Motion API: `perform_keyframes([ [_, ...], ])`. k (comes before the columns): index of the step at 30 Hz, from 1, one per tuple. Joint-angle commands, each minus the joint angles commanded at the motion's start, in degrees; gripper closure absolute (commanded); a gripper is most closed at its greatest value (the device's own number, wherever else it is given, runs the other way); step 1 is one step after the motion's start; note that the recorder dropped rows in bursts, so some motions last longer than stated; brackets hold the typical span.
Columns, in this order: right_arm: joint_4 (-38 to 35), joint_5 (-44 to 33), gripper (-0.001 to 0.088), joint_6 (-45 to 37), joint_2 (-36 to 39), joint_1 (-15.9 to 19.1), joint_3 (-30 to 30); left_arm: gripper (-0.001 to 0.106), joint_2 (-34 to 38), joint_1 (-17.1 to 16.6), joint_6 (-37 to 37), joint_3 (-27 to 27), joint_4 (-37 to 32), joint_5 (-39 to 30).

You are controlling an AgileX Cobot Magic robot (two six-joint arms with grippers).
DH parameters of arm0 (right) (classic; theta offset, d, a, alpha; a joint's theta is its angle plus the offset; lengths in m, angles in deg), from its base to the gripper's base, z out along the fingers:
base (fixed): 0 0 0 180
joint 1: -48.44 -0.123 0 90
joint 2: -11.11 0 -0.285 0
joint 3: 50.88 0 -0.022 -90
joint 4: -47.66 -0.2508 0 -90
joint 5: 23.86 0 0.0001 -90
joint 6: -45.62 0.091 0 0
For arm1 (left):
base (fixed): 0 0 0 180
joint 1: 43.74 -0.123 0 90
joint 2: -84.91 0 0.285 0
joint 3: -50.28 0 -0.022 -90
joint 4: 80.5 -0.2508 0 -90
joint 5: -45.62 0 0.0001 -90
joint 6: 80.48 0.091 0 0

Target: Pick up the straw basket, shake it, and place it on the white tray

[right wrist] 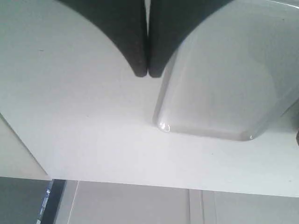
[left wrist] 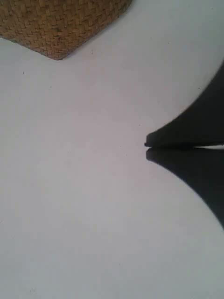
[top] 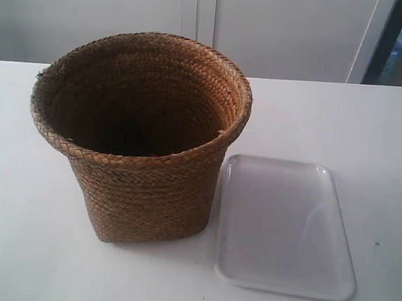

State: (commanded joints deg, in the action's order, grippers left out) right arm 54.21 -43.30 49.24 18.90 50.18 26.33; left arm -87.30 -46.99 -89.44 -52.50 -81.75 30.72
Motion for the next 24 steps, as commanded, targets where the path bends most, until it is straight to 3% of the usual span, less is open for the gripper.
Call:
perform_keyframes([
  [5,-0.1,2.74,0.0868,1.19,0.0,0.0,0.0,0.105,0.0,0.0,0.0,0.0,-0.13,3.03],
  [7,-1.14,4.83,0.0868,2.16,0.0,0.0,0.0,0.105,0.0,0.0,0.0,0.0,-0.13,7.38],
  [11,-4.58,18.68,0.0868,10.82,0.0,0.0,0.0,0.105,0.0,0.0,0.0,0.0,-0.13,26.6],
  [13,-4.58,22.21,0.0868,10.82,0.0,0.0,0.0,0.105,0.0,0.0,0.0,0.0,-0.13,29.88],
  [15,-4.61,22.62,0.0868,11.45,0.0,0.0,0.0,0.105,0.0,0.0,0.0,0.0,-0.13,30.46],
  [21,-7.14,32.01,0.0868,27.55,0.0,0.0,0.0,0.105,0.0,0.0,0.0,0.0,-0.13,32.34],
  [24,-7.14,34.66,0.0868,28.14,0.0,0.0,0.0,0.105,0.0,0.0,0.0,0.0,-0.13,32.21],
])
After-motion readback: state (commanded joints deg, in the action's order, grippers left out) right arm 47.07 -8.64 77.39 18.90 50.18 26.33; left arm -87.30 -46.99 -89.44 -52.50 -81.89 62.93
